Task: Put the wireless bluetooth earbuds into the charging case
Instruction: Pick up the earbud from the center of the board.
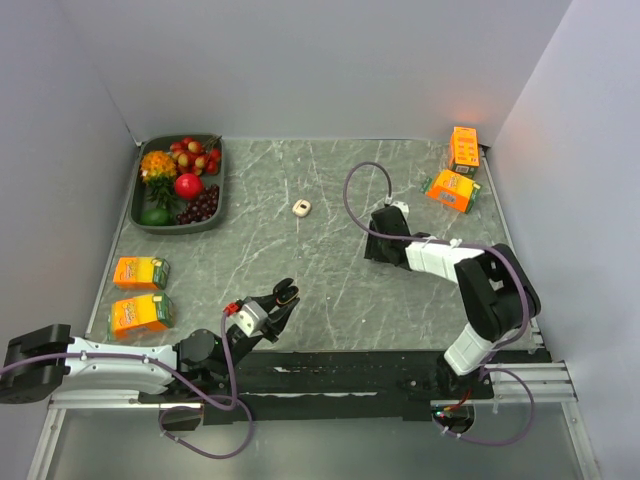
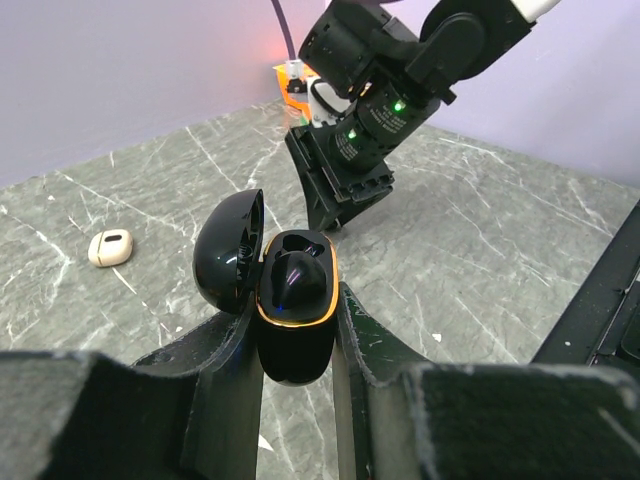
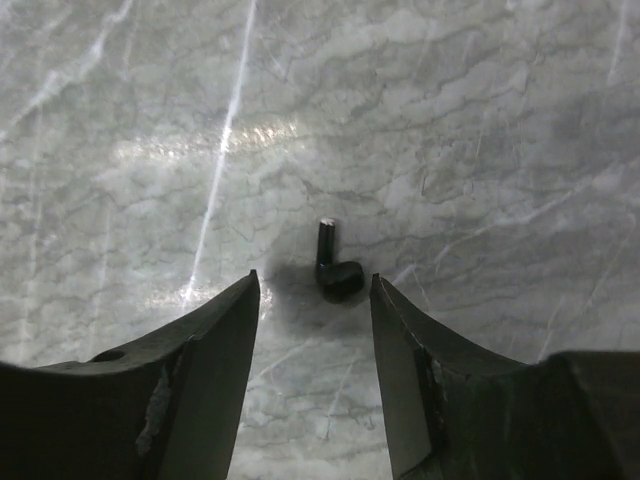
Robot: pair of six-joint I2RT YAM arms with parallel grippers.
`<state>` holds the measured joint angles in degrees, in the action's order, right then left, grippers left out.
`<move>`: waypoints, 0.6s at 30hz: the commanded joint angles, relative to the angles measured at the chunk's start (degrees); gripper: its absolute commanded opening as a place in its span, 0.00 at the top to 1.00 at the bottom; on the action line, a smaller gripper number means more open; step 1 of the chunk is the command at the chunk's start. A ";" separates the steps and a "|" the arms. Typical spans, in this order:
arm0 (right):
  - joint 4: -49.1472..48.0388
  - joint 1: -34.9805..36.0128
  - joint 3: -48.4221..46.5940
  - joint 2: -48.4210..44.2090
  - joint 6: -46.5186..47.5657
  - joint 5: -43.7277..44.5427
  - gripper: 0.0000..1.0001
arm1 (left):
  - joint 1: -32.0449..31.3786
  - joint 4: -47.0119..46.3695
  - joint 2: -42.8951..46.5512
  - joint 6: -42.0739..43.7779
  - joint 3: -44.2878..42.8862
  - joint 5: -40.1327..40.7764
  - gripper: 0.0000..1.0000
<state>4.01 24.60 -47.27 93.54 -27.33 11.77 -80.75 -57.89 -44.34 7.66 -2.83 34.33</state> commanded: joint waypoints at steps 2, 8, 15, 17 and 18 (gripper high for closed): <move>0.21 0.19 -2.39 2.61 0.44 0.71 0.49 | -0.46 -1.09 0.66 -1.16 -0.42 -0.66 0.99; 0.82 0.71 -3.62 4.55 1.14 0.45 0.57 | -0.46 -1.26 0.22 -1.42 -0.42 -0.49 0.99; 0.04 2.03 -4.24 5.34 3.86 0.18 0.99 | -0.55 -0.21 1.01 -1.86 -0.42 -0.58 0.99; -1.19 3.52 -3.36 3.07 5.35 0.27 1.00 | -0.55 -0.47 1.27 -1.86 -0.25 -0.66 0.99; -2.85 5.35 -2.49 2.10 8.40 -0.16 1.00 | -0.55 -0.56 1.18 -1.95 -0.25 -0.75 0.99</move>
<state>3.99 26.06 -50.65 97.43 -24.05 12.80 -80.86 -57.25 -44.03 6.70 -2.83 34.33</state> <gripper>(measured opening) 0.048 0.311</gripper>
